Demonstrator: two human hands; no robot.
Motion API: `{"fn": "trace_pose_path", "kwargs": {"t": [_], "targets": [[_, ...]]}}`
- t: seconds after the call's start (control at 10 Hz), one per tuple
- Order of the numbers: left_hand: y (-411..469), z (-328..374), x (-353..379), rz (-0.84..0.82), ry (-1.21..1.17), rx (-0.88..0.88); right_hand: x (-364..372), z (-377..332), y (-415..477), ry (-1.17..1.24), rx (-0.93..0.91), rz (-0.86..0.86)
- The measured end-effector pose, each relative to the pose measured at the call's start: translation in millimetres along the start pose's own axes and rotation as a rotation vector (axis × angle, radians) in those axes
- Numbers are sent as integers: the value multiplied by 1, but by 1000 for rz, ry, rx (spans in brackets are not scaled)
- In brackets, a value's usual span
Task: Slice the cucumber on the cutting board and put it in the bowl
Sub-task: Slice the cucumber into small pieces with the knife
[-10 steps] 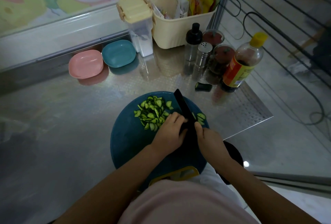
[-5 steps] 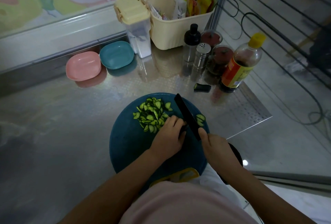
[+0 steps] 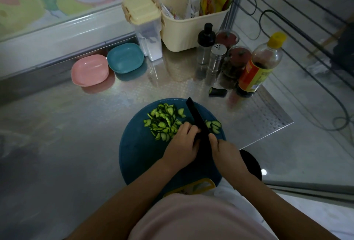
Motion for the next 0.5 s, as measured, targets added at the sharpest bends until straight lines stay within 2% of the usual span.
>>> {"fn": "trace_pose_path", "kwargs": {"t": [0.1,0.2,0.3,0.4,0.5], "targets": [[-1,0,0,-1,-3,-5,2,6,-2,48,-65,-18],[0,-1,-1,2,4,-10,-28,-11,-13,-43,-54,68],[1,-1,-1,1,31,0,-32,-10,-18,126,63,-37],[1,0,0,-2,29,8,-34,-20,-22,124,-59,32],[1,1,-1,9,24,13,-32,-15,-21,162,21,11]]}}
Point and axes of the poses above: each hand's wrist, its own y-axis towards the middle knuckle, its own x-axis out of the palm, z = x × y, the point moved 10 cm from there along y, towards the middle knuckle, and after that the axes turned 2 degrees about y, right-handed, at the moved point
